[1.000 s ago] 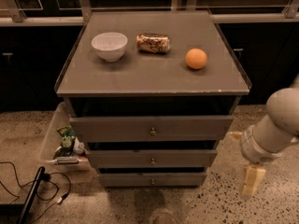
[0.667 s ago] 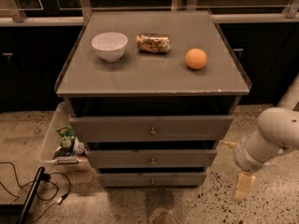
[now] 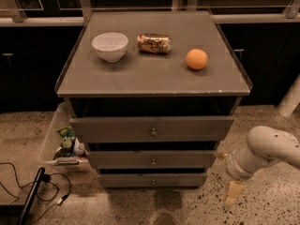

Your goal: Open bottom drawer

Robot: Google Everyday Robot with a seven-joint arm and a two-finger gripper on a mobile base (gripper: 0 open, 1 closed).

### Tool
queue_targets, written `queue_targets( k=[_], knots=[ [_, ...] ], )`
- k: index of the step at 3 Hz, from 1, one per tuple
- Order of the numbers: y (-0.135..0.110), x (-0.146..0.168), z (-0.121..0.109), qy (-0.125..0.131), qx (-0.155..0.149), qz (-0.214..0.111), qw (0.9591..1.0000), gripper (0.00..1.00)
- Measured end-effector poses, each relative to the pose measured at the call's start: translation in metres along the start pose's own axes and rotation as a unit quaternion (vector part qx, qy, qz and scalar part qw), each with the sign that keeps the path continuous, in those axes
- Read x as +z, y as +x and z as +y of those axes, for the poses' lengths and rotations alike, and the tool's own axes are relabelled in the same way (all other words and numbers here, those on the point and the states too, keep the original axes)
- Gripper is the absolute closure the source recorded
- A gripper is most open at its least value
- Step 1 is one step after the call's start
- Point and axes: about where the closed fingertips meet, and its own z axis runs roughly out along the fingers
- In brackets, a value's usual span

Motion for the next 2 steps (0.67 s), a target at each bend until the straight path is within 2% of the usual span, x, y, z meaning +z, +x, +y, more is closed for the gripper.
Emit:
queue_targets(
  k=[1,2],
  knots=[
    [0.0,0.0,0.0,0.0,0.0,0.0,1.0,0.0],
    [0.003,0.017,0.0,-0.003,0.003,0.006,1.0,0.0]
  ],
)
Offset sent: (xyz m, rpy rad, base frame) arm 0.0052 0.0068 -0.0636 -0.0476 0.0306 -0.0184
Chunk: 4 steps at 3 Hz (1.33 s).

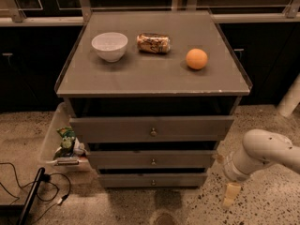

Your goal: Open bottom drawer

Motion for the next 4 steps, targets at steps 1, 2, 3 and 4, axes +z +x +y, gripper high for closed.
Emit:
queue_targets(
  k=[1,2,3,4],
  knots=[
    [0.009,0.055,-0.008,-0.006,0.013,-0.006,0.9999,0.0],
    [0.012,0.111,-0.011,-0.01,0.019,-0.027,0.9994,0.0],
    [0.012,0.154,-0.012,-0.006,0.016,-0.054,0.9984,0.0],
    [0.019,0.189,-0.017,0.002,0.025,-0.091,0.9956,0.0]
  ],
)
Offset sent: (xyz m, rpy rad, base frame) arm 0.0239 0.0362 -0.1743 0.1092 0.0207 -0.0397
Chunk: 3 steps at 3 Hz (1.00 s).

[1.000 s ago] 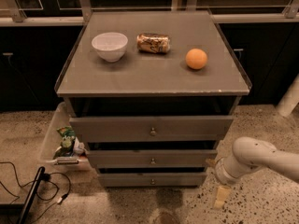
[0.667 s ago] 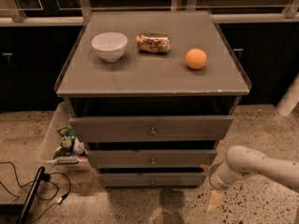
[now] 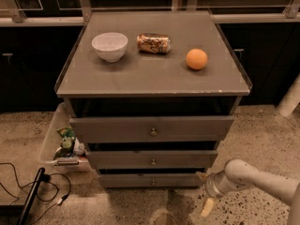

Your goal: Open bottom drawer

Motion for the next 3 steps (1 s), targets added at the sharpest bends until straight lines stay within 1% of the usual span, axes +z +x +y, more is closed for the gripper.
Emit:
queue_targets(
  k=[1,2,3],
  knots=[
    [0.019,0.03,-0.007,0.007,0.036,-0.012,0.9993,0.0],
    [0.02,0.036,-0.006,0.01,0.035,-0.009,0.9993,0.0],
    [0.021,0.056,-0.015,0.024,0.024,-0.036,0.9988,0.0]
  ],
)
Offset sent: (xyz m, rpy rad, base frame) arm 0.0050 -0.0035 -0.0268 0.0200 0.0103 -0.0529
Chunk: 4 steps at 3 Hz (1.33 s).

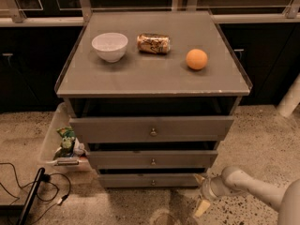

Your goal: Open bottom drawer

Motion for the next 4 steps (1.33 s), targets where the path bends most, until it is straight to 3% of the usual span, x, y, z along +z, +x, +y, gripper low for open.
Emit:
queue_targets(
  k=[1,2,3,4],
  knots=[
    [-0.001,0.023,-0.021,0.033,-0.037,-0.031,0.9983,0.0],
    [-0.006,0.041,-0.04,0.064,-0.074,-0.059,0.9934,0.0],
    [-0.012,0.059,-0.055,0.089,-0.108,-0.069,0.9878,0.0],
    [-0.011,0.081,-0.069,0.097,-0.13,-0.063,0.9848,0.0]
  ],
)
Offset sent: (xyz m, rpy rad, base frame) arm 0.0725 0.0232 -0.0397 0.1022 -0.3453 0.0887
